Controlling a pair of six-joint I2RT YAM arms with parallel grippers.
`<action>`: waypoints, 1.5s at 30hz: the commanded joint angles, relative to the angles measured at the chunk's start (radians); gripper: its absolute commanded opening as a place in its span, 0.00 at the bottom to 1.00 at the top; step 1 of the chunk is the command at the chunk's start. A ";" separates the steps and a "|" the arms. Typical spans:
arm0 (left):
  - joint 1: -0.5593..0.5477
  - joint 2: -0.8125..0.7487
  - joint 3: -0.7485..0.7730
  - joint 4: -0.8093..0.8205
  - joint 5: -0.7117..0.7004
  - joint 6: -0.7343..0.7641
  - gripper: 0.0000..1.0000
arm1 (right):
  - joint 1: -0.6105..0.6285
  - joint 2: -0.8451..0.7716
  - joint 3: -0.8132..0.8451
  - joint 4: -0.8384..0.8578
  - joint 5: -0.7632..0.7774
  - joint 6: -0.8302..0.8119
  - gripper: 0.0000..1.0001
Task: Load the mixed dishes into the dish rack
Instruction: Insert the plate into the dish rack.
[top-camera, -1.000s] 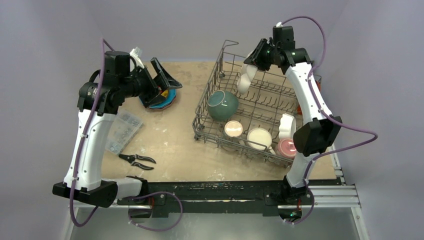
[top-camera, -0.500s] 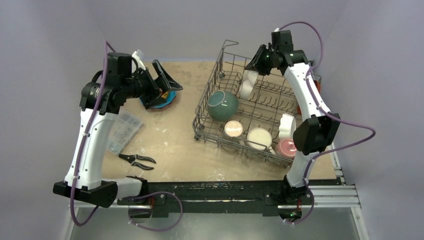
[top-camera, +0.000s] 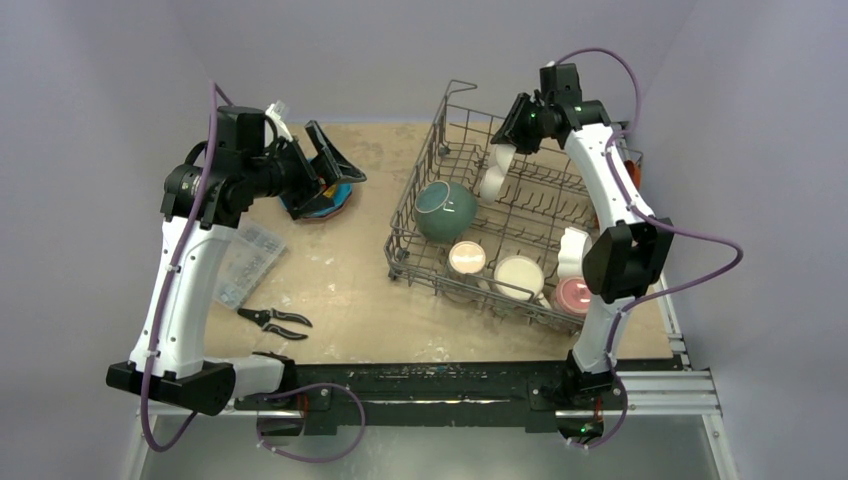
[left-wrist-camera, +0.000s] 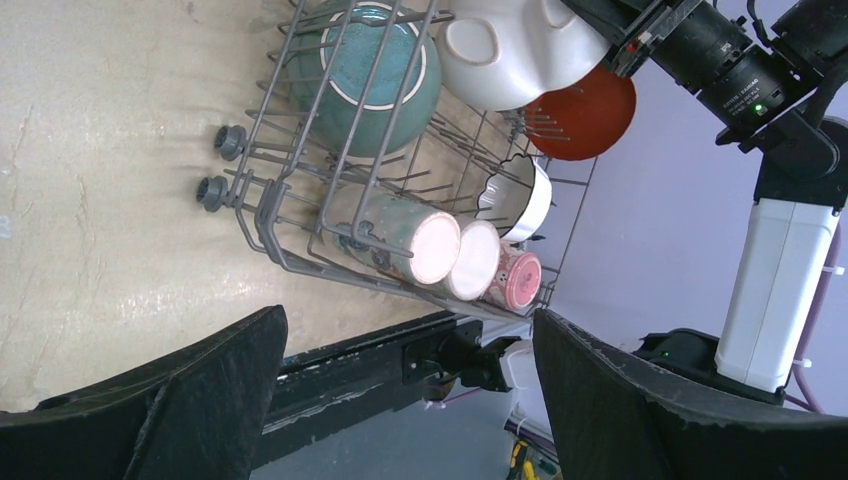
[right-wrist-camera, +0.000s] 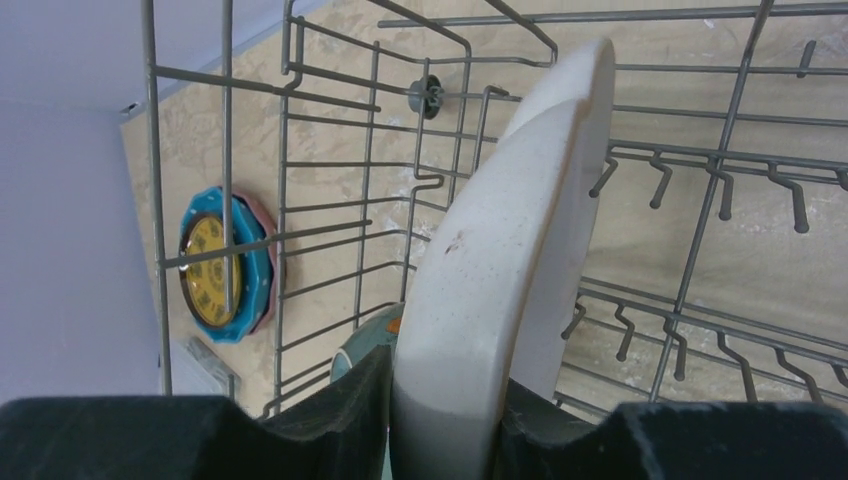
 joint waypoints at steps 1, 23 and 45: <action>0.009 -0.014 0.002 0.036 0.023 0.003 0.91 | 0.000 -0.074 0.001 0.163 -0.003 0.005 0.34; 0.009 0.013 -0.003 0.055 0.049 -0.006 0.91 | -0.059 -0.066 0.014 0.097 -0.033 -0.108 0.68; 0.008 0.067 0.035 0.029 0.064 -0.025 0.91 | -0.029 -0.074 -0.014 0.102 0.010 -0.187 0.70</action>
